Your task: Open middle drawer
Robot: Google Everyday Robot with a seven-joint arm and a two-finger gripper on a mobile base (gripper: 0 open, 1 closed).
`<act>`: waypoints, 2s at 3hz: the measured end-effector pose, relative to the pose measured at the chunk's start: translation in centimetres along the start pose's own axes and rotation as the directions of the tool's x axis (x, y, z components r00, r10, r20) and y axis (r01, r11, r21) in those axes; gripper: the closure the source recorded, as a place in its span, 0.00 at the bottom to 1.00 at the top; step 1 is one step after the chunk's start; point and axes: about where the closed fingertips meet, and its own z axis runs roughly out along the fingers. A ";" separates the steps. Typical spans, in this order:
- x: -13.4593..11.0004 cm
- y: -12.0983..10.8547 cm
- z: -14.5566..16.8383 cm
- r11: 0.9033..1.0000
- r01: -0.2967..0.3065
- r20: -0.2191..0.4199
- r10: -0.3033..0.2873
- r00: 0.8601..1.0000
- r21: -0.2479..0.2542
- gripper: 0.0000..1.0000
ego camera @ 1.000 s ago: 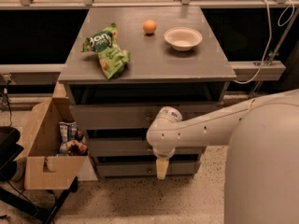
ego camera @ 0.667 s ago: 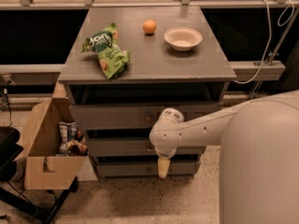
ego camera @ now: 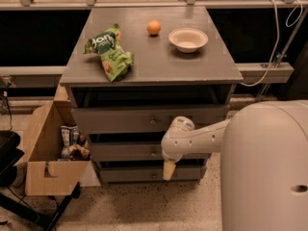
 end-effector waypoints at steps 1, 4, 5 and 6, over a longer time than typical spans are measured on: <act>-0.2 -0.8 1.6 1.000 0.003 0.032 -0.004 0.999 0.028 0.00; -0.8 -1.9 2.6 0.999 0.045 -0.083 -0.047 0.995 -0.027 0.69; -0.8 -1.9 2.1 0.998 0.044 -0.091 -0.047 0.995 -0.033 0.92; -0.9 -2.0 1.7 0.998 0.044 -0.091 -0.047 0.995 -0.033 0.94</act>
Offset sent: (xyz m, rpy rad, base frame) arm 0.0398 0.0066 -0.0290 -0.0082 -0.0650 0.0334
